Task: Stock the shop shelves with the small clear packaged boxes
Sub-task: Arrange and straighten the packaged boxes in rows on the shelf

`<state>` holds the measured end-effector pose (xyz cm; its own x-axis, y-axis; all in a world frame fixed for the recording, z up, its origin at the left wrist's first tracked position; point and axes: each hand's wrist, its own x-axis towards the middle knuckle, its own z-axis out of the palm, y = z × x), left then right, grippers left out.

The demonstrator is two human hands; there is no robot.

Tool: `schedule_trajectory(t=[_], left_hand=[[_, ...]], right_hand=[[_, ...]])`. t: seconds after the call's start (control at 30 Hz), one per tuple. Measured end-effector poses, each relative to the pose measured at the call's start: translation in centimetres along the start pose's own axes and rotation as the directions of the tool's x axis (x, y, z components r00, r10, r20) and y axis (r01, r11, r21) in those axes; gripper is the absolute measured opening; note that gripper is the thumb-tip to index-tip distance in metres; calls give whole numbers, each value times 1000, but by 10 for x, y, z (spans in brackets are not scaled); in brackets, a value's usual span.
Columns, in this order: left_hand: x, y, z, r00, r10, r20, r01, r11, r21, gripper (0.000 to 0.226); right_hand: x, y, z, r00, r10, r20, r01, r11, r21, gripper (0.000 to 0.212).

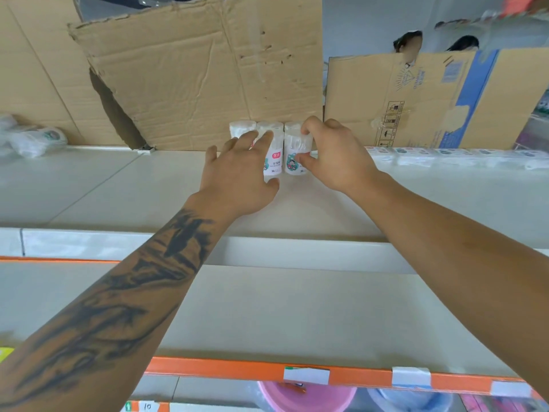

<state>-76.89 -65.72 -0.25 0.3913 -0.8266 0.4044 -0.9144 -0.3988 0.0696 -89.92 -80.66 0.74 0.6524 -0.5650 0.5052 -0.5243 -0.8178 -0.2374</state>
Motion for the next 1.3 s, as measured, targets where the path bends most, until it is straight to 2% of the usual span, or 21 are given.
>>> schedule_trajectory(t=[0.13,0.27,0.43,0.63,0.73,0.87,0.93,1.13,1.3], left_hand=[[1,0,2,1000,-11,-9,11,1000,-24,88],[-1,1,0,997,-16,-80,13,999,-35,89],[-21,-2,-7,991,-95,-91,94,995,-20,75],[-69,-9,-28,985,-132,-109,138,989,54,55],[-106,-16,-42,971,-122,-207,136,989,52,50],[-169,-24,-57,966,-99,-238,110,993,33,53],[-215,-44,-71,966,-106,-235,113,993,17,53],[-324,-108,-92,966,-113,-234,124,992,34,52],[-393,-162,-101,975,-157,-159,169,983,66,53]], right_hand=[[-3,0,1,999,16,33,-15,1000,-11,54],[-6,-2,-1,999,22,23,-22,1000,8,67],[-10,-2,-6,999,16,35,-15,1000,-23,73],[-38,-26,-29,995,-89,-43,88,995,-36,63],[-80,-55,-42,986,-139,-92,139,990,-8,57],[-146,-87,-51,976,-197,-93,193,980,-48,58],[-180,-119,-47,972,-208,-106,201,977,-76,61],[-251,-214,-17,973,-200,-113,199,980,-18,58],[-290,-293,20,963,-240,-122,240,971,-20,55]])
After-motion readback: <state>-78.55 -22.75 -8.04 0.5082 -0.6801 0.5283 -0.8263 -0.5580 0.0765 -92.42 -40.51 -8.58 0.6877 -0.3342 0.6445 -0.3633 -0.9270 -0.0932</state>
